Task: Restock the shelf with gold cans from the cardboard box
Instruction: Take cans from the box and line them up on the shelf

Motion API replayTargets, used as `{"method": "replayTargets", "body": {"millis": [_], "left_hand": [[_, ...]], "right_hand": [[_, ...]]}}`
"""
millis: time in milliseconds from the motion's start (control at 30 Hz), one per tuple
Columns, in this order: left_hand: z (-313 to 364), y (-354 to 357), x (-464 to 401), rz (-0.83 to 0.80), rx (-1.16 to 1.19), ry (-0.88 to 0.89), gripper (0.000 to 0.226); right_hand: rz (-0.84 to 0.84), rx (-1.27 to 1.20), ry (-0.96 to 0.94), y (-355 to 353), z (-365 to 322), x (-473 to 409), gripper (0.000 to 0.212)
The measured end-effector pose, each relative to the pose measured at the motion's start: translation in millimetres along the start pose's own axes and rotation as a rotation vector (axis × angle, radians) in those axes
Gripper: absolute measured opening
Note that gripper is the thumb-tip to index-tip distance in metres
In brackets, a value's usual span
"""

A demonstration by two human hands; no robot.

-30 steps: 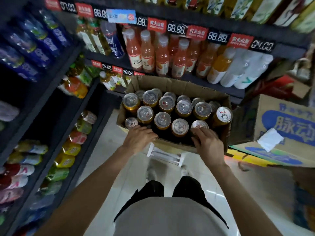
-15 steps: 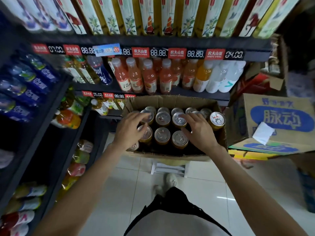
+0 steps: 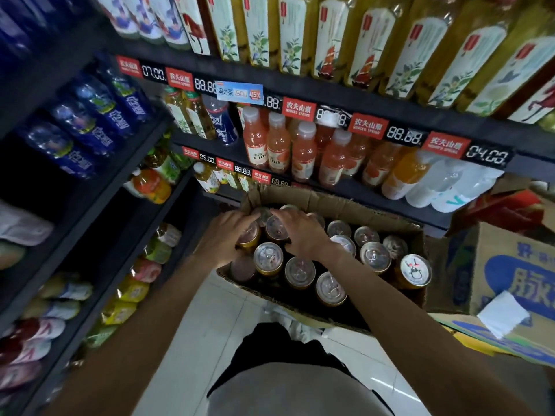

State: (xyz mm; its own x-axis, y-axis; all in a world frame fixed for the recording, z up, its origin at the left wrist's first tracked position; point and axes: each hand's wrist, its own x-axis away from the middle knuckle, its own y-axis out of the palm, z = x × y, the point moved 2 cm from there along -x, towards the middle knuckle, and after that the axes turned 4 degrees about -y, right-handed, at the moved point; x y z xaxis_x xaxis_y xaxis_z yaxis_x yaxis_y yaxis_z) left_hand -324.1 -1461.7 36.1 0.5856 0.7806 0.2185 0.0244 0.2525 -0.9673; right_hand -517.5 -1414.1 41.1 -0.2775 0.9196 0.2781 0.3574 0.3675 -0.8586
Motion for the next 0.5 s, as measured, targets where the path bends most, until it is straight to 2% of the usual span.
{"method": "replayTargets", "body": {"millis": [167,233,300,400,500], "left_hand": [[-9.5,-6.1,-7.4,0.009,0.191,-0.062,0.094],[-12.0,-14.3,-7.1,0.054,0.395,-0.15,0.096],[-14.2,-26.1,-5.0,0.125,0.694,-0.246,0.09],[-13.2,-57.7,-6.0,0.166,1.228,-0.344,0.093],[-2.7,-93.6,-14.3,0.132,1.563,-0.301,0.097]], "right_hand": [[0.037,-0.057,0.027,2.8,6.3,-11.5,0.081],[0.124,-0.125,0.046,-5.2,7.1,-7.7,0.079],[0.263,-0.26,0.076,-21.0,4.9,2.3,0.078],[0.486,-0.755,0.182,-59.3,-0.9,23.5,0.075],[0.546,-1.241,0.227,-90.3,-3.8,41.3,0.064]]}}
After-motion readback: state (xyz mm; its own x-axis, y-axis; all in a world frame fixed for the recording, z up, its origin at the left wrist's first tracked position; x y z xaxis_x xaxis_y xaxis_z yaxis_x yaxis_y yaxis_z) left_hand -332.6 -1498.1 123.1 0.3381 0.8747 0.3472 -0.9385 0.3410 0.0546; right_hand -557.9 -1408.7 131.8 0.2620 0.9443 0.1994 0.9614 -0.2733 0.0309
